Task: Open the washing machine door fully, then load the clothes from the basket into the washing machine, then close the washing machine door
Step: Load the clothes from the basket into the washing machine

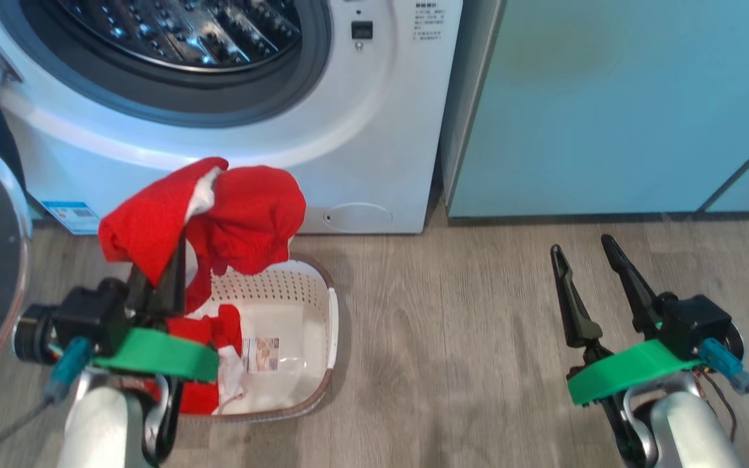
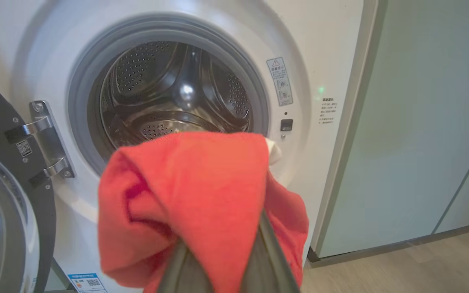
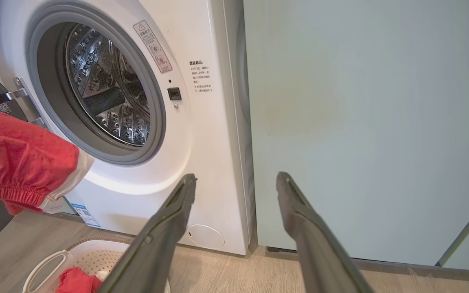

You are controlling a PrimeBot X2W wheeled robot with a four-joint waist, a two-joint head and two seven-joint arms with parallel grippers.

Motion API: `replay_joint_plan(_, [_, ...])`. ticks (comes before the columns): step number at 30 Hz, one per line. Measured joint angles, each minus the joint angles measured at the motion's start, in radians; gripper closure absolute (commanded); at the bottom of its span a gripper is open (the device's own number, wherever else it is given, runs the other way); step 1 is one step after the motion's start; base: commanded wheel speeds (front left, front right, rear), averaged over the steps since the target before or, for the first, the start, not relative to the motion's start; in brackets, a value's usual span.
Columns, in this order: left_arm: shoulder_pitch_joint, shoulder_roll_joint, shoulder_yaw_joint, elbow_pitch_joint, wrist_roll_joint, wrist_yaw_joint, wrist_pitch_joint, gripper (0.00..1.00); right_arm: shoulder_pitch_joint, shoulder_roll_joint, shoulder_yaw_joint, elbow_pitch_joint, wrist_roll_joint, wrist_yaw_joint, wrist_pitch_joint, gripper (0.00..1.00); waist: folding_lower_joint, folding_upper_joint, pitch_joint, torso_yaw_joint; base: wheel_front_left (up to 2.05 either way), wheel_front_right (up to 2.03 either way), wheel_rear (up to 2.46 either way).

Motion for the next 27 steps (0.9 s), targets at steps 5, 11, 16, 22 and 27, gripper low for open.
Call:
replay_joint_plan(5, [0.069, -0.023, 0.009, -0.07, -0.034, -0.022, 0.0, 1.0, 0.025, 0.0, -0.013, 0.0, 0.0, 0.0, 0.0, 0.0, 0.0, 0.0, -0.036, 0.007, 0.0, 0.0, 0.0])
replay_joint_plan(11, [0.12, -0.026, -0.006, -0.095, -0.087, -0.044, 0.0, 1.0, 0.057, 0.0, -0.025, 0.0, 0.0, 0.0, 0.0, 0.0, 0.0, 0.0, -0.07, 0.015, 0.0, 0.0, 0.0])
replay_joint_plan(16, [0.146, -0.027, -0.036, -0.084, -0.107, -0.051, 0.0, 1.0, 0.065, 0.0, -0.025, -0.001, 0.0, 0.0, 0.0, 0.0, 0.0, 0.0, -0.091, 0.011, 0.0, 0.0, 0.0])
replay_joint_plan(22, [0.146, -0.027, -0.04, -0.067, -0.117, -0.051, 0.0, 1.0, 0.081, 0.0, -0.024, -0.002, 0.0, 0.0, 0.0, 0.0, 0.0, 0.0, -0.097, 0.006, 0.0, 0.0, 0.0])
replay_joint_plan(27, [0.145, -0.027, -0.038, -0.062, -0.117, -0.051, 0.0, 1.0, 0.08, 0.0, -0.021, -0.002, 0.0, 0.0, 0.0, 0.0, 0.0, 0.0, -0.101, 0.006, 0.0, 0.0, 0.0])
